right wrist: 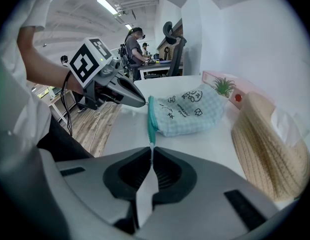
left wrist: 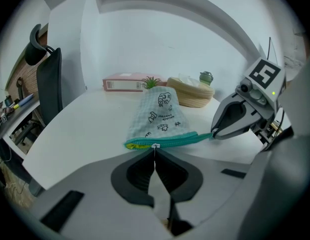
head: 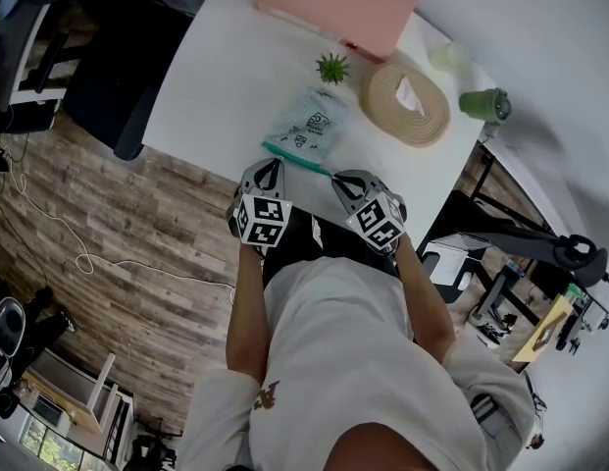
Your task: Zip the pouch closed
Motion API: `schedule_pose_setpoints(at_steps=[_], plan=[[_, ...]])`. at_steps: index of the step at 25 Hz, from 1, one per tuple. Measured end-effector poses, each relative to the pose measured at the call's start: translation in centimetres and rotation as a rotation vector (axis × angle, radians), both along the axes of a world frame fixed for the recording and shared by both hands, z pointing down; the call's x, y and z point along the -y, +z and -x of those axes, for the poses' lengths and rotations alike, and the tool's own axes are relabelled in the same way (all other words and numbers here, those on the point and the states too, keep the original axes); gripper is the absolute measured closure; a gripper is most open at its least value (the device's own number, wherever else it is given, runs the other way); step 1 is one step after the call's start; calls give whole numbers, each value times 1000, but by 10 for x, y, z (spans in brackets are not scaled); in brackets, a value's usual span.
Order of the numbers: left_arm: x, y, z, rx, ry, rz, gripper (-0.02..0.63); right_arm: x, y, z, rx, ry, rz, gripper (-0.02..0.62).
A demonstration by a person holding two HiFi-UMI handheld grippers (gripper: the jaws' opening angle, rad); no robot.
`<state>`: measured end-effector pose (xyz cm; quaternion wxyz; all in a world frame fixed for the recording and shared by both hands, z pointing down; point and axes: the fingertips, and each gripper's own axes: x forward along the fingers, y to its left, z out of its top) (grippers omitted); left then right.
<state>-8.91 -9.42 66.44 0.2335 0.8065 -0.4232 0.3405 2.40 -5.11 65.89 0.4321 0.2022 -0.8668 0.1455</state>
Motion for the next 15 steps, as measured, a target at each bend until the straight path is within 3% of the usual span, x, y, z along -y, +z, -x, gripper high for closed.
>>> schedule_pose_setpoints(at_steps=[15], plan=[[13,-1,21,11,-30,-14,606,2,0,-7,-15,17,-4,577]])
